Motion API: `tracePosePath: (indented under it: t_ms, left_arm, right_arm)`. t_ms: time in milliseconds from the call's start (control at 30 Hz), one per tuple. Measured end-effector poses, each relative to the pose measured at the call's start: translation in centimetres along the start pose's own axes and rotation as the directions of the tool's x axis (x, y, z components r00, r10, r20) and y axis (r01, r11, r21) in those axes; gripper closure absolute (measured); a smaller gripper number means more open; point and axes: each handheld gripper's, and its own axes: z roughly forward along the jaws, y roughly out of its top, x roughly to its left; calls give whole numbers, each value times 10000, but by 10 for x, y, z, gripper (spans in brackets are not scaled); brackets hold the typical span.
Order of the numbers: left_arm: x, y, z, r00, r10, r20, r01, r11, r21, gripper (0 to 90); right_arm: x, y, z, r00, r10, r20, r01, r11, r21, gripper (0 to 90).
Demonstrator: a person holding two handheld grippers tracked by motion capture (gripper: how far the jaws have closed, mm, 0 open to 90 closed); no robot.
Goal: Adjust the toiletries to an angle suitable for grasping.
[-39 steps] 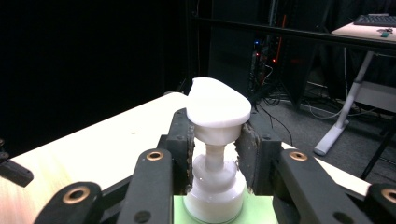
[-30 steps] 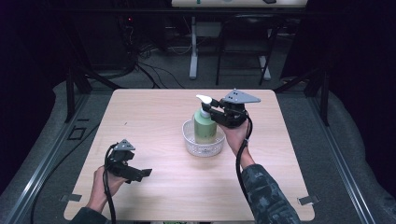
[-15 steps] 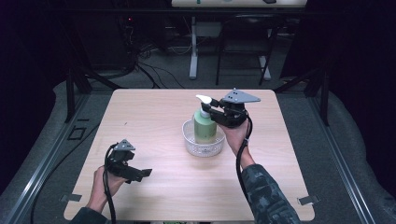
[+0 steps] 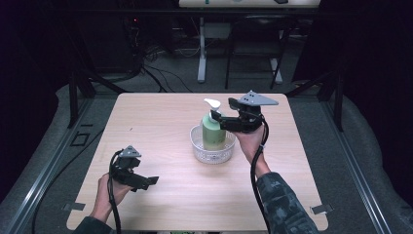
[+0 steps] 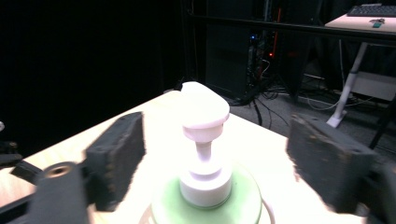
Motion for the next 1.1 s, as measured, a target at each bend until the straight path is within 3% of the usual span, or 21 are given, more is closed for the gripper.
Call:
tracePosePath:
  t_ms: [367, 767, 1100]
  left_arm:
    - [0, 0, 0, 10000, 4, 4, -4, 10000, 0, 0]
    - [1, 0, 0, 10000, 4, 1, -4, 10000, 16, 0]
    - [1, -1, 0, 10000, 10, -11, -10, 10000, 13, 0]
  right_arm:
    - [0, 3, -28, 9997, 177, -165, -180, 9997, -138, 85]
    - [-7, -7, -77, 9991, 240, 350, -230, 9994, -274, 66]
    - [-7, -23, -117, 9968, 84, 796, -84, 10000, 6, 71]
